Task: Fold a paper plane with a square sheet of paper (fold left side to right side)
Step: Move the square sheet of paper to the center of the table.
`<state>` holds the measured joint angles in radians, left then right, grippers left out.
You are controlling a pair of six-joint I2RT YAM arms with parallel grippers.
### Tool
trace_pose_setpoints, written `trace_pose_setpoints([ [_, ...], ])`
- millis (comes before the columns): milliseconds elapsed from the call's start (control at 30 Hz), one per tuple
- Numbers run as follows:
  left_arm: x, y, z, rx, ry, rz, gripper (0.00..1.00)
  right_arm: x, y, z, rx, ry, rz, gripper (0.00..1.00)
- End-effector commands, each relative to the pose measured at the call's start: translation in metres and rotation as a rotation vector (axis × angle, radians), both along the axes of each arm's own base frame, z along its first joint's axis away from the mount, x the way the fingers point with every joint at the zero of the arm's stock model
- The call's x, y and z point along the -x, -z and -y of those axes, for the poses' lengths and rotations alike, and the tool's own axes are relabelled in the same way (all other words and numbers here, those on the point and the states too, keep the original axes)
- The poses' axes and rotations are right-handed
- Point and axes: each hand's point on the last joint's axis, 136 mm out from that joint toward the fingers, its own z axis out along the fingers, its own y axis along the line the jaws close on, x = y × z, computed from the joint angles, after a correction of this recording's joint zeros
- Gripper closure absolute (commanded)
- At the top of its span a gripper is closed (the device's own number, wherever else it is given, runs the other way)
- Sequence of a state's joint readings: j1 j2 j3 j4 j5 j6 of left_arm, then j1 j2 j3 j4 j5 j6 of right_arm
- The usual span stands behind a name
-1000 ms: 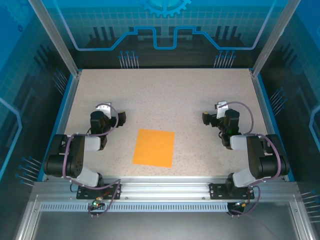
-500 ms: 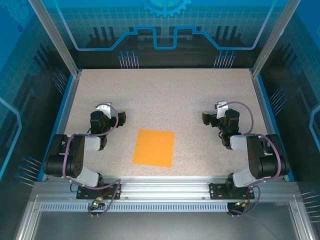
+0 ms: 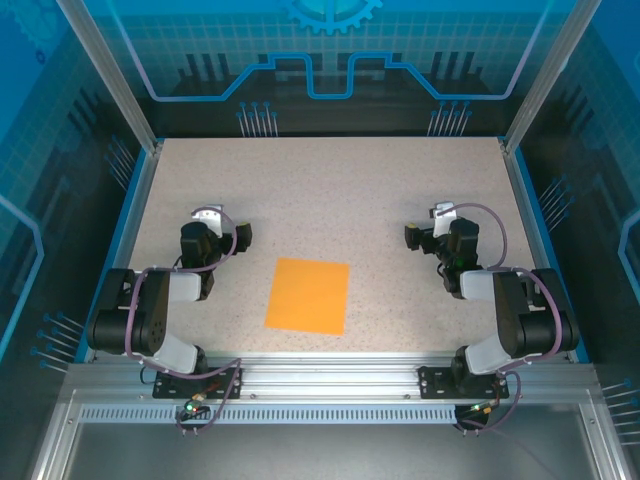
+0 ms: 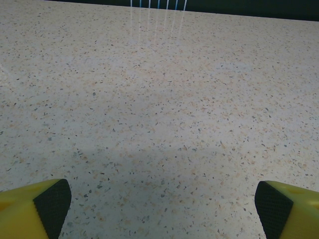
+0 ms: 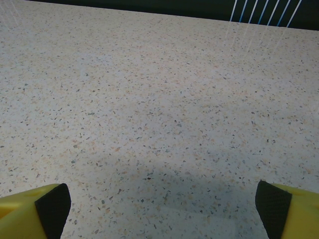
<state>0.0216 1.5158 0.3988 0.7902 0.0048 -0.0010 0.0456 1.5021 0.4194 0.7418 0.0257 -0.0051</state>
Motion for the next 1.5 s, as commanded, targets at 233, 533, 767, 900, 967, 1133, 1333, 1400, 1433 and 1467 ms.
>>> trace_pose_setpoints([
  [233,-0.005,-0.005,0.0,0.004,-0.007,0.009,0.01,0.001,-0.063,-0.001,-0.054,-0.001,-0.004,0.0],
  [533,0.009,-0.073,-0.007,0.241,-0.182,-0.159,0.01,0.048,-0.123,-0.038,-0.285,0.008,-0.022,0.0],
  [767,0.054,-0.08,0.078,0.334,0.016,-0.437,0.02,0.071,-0.122,-0.072,-0.349,-0.007,-0.127,0.0],
  [900,0.099,-0.062,0.141,0.288,0.192,-0.597,0.09,0.076,-0.119,-0.073,-0.309,0.012,-0.161,0.0],
  [967,0.12,-0.047,0.161,0.266,0.246,-0.679,0.15,0.078,-0.119,-0.07,-0.303,0.03,-0.164,0.0],
  [1133,0.153,-0.013,0.189,0.181,0.32,-0.816,0.3,0.081,-0.118,-0.068,-0.31,0.043,-0.166,0.0],
  [1333,0.164,0.014,0.22,0.065,0.398,-0.909,0.52,0.084,-0.117,-0.067,-0.306,0.055,-0.179,0.0],
  [1400,0.163,0.021,0.226,-0.005,0.398,-0.92,0.55,0.085,-0.119,-0.066,-0.305,0.057,-0.172,0.0],
  [1433,0.162,0.023,0.228,-0.023,0.396,-0.924,0.55,0.086,-0.12,-0.066,-0.304,0.058,-0.169,0.0],
  [1467,0.161,0.026,0.231,-0.038,0.394,-0.928,0.55,0.087,-0.12,-0.065,-0.303,0.062,-0.169,0.0],
])
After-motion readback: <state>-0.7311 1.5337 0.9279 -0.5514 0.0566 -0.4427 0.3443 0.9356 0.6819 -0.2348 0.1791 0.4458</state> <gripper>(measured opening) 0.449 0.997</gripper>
